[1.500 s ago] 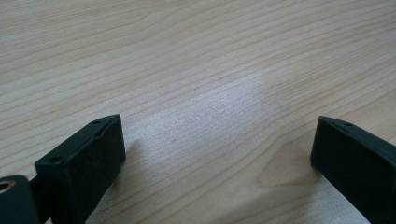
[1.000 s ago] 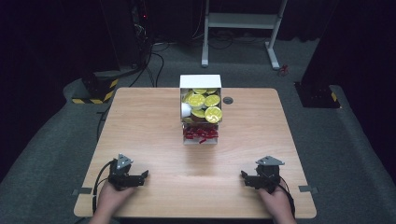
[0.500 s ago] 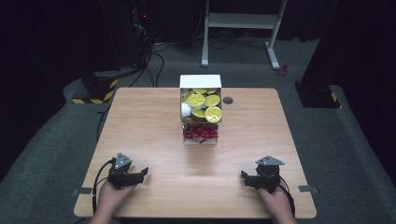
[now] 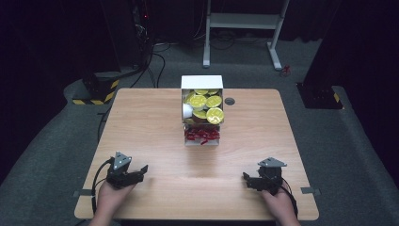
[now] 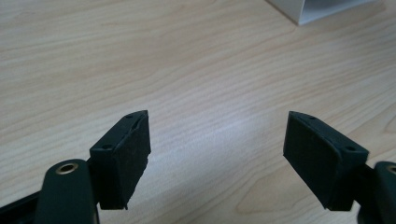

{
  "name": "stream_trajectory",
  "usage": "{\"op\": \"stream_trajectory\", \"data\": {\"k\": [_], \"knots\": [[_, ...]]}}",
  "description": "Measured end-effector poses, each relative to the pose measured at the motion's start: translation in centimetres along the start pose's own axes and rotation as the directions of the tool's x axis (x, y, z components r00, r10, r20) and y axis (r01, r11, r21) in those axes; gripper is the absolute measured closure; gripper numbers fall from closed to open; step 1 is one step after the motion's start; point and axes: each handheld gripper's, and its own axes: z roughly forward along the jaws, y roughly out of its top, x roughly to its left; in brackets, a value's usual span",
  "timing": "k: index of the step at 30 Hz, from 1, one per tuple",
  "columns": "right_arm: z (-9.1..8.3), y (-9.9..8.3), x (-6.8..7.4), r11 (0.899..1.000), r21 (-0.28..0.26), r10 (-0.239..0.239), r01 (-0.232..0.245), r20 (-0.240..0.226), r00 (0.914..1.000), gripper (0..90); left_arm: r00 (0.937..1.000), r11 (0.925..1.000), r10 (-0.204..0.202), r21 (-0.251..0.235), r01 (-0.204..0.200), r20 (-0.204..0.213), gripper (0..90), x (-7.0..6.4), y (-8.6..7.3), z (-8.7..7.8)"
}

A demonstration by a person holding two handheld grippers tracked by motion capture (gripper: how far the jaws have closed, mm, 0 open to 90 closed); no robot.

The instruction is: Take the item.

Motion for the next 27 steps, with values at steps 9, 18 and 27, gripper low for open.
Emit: {"op": "stream_trajectory", "data": {"k": [9,18,27], "knots": [[0.0,0.0,0.0,1.000,0.000,0.002,-0.002,0.001,1.0000,8.5,0.9992,0.9983,0.004,-0.058,-0.001,0.039,24.1,-0.5,3.3,-1.4],[0.0,0.0,0.0,1.000,0.000,-0.001,0.001,0.000,1.0000,8.3,0.9962,0.9961,0.046,-0.078,-0.041,0.074,24.2,-1.9,5.3,-1.3],[0.1,0.0,0.0,1.000,-0.003,-0.013,0.013,-0.005,0.9999,8.2,0.9935,0.9944,0.051,-0.098,-0.041,0.102,24.6,-2.8,6.6,-0.9]]}}
